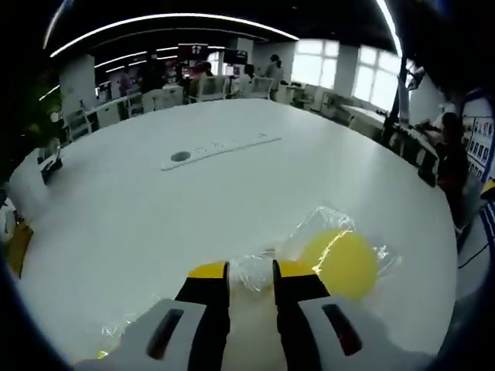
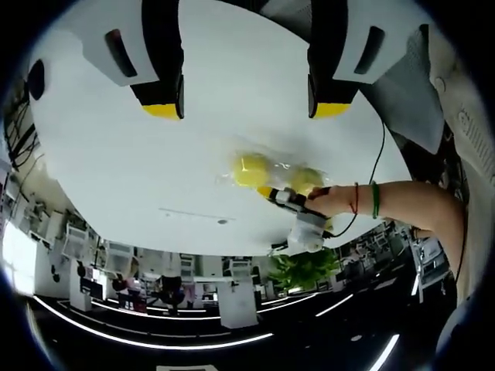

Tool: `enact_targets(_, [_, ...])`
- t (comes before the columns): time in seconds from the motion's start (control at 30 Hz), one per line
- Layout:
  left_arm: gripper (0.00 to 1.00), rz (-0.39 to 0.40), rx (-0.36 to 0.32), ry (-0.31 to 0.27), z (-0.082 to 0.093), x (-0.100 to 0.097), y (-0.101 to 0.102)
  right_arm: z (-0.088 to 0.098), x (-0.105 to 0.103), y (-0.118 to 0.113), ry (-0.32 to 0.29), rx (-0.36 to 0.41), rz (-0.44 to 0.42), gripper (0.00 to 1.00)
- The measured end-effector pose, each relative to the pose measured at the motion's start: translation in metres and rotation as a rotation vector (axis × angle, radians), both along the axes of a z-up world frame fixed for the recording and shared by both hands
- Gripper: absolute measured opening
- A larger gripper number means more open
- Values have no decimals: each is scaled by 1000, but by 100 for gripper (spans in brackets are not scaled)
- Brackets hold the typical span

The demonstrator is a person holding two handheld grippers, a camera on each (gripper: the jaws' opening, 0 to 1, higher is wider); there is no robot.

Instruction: Compare the silicone blocks by pressing each to a similar depth, holding the contact briefly, and releasing to observe deformation and rebound differences across the visible hardness samples.

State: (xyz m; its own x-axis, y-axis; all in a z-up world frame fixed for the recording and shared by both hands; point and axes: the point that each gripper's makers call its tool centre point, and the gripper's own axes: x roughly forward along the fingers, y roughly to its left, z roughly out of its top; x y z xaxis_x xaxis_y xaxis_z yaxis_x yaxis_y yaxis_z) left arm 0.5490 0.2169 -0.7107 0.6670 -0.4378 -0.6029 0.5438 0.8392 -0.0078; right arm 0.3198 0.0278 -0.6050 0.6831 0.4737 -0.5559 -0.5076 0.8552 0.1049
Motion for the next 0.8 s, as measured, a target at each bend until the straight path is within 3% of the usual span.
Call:
enact_targets(0.23, [28, -88, 149, -74, 17, -18, 14, 4, -1, 14, -13, -8, 43, 59])
enact_targets(0.37, [29, -95, 168, -87, 34, -36, 21, 9, -1, 22, -29, 3, 58, 59])
enact_targets(0.5, [33, -159, 245, -171, 54, -52, 26, 16, -1, 31, -51, 21, 72, 59])
enact_targets(0.8, [34, -314, 434, -297, 89, -110, 36, 28, 0, 49, -89, 51, 99, 58])
